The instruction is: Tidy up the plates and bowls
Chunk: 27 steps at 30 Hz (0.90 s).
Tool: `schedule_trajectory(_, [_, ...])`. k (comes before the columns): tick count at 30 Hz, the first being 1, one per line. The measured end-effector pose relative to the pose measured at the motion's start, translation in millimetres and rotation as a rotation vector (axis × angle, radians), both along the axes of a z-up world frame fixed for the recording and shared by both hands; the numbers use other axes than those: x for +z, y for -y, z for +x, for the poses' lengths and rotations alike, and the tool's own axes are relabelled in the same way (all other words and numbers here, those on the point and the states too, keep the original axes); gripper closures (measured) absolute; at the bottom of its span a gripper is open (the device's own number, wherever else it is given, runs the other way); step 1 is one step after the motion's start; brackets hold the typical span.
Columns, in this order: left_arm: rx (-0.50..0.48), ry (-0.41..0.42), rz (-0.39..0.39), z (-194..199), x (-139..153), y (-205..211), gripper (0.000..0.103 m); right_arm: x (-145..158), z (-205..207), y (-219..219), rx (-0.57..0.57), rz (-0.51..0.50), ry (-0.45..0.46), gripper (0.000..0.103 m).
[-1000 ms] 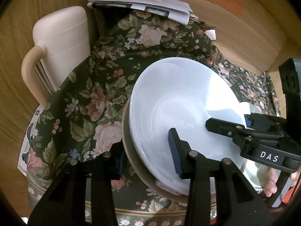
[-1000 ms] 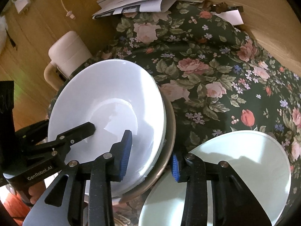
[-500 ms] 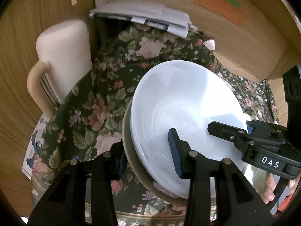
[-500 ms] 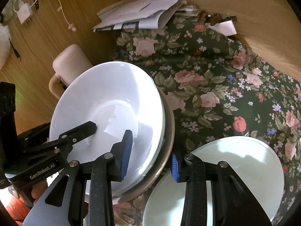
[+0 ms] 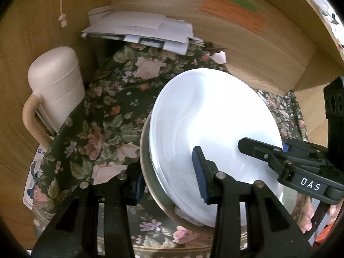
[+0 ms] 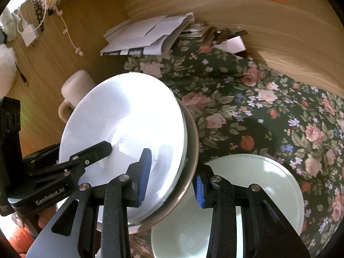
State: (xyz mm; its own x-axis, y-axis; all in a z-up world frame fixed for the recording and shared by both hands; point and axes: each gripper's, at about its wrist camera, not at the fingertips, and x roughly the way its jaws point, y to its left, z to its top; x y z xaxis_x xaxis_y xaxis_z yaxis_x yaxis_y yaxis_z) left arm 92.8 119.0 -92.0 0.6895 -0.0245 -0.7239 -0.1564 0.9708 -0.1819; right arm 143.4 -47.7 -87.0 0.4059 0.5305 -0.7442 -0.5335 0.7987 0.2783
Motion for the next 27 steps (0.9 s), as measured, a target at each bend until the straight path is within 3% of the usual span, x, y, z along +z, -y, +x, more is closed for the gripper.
schedule_trajectory(27, [-0.145, 0.017, 0.013, 6.1, 6.5, 74.4, 0.063, 7.2, -16.1, 82.8, -0.140, 0.006, 0.011, 0.072])
